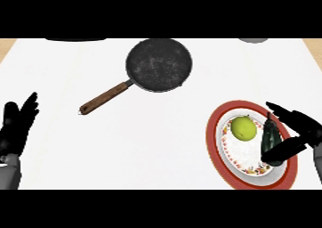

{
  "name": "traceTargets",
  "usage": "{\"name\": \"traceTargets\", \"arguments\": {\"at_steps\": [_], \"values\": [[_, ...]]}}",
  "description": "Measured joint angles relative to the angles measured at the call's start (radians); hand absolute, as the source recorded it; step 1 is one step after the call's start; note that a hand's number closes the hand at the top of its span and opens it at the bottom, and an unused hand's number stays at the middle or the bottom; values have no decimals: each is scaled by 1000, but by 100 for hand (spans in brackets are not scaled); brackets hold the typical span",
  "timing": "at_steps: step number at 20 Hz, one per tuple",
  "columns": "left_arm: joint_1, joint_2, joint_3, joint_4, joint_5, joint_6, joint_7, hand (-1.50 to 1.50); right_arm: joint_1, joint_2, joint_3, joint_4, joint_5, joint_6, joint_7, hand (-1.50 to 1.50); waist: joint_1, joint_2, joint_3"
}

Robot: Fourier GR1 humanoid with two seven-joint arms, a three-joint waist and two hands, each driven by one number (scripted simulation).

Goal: Pick the eggplant from the plate and place it in the pan

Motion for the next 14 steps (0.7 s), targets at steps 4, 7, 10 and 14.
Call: {"name": "traceTargets", "arguments": {"at_steps": [4, 7, 10, 14], "values": [[-8, -9, 8, 2, -16, -2, 0, 0, -10, 15, 3, 55, 64, -4, -36, 150, -2, -2, -4], [-25, -3, 18, 19, -16, -10, 0, 0, -7, -11, 8, 75, 127, -23, -109, 150, -4, -2, -5], [-25, -21, 9, 6, -29, -3, 11, 0, -15, -18, 8, 114, 192, -67, -189, 150, -2, -5, -8], [3, -32, 14, -24, -33, -9, 7, 0, -45, -4, -3, 132, 229, -79, -204, 150, 0, -3, -5]]}}
